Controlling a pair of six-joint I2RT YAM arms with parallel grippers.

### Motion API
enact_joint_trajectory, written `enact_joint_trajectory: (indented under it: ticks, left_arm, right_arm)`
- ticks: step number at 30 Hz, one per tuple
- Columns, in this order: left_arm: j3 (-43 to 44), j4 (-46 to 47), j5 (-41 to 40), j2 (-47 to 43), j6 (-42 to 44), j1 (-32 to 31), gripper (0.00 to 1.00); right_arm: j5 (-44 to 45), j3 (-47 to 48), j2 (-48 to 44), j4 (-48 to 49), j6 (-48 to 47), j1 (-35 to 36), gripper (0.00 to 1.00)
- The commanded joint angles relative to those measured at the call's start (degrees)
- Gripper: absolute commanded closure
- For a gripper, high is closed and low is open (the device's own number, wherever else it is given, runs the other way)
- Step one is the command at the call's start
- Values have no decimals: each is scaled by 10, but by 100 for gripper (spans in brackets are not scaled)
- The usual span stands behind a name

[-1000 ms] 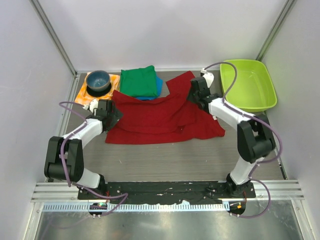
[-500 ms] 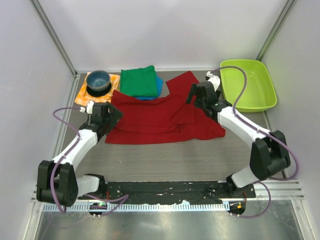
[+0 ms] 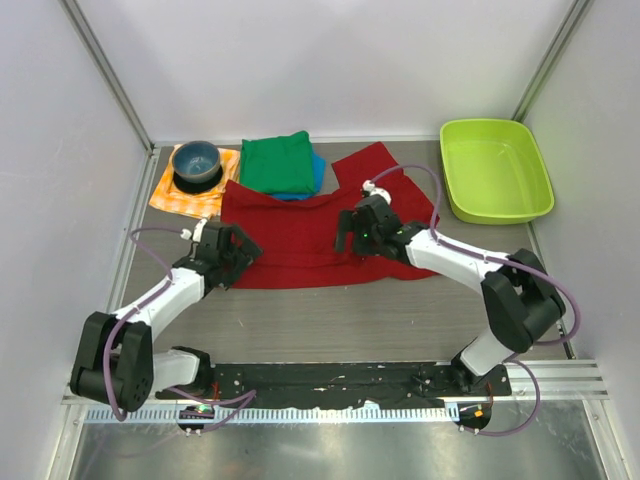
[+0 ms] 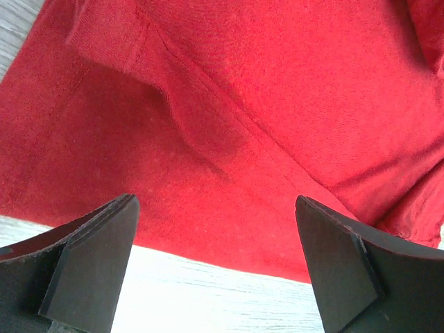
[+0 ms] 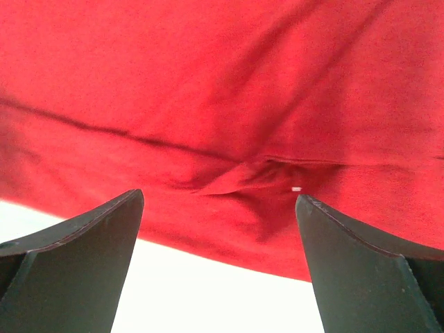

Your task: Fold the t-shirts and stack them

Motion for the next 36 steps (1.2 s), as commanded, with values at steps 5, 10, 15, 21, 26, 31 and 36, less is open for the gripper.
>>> enact_joint_trajectory:
  ticks: [5,10,15,21,26,31,36]
  left_arm:
    - [-59,112,-29,-9,-11,-6,0]
    - [-96,125,-59,-36,-9,-7,0]
    - [-110,151,-52,-67,1,-7,0]
    - [-111,139,-44,-63,6,-7,0]
    - [-132,139,-37,-68,-2,-7,0]
    - [-144,129,-45,-95,-1,-7,0]
    - [-159,104,-49,-125,-1,-7,0]
  right_arm:
    - [-140,47,48,51,36,61,2]
    - [-169,46,58,61,61,74,2]
    - [-179,50,55,67,67,91,2]
    - [-183,49,65,75,77,96,2]
    - [-200,38,84,107,93,98,2]
    - [-213,33,108,129,105,99,2]
    - [-206,43,131,151,95,99,2]
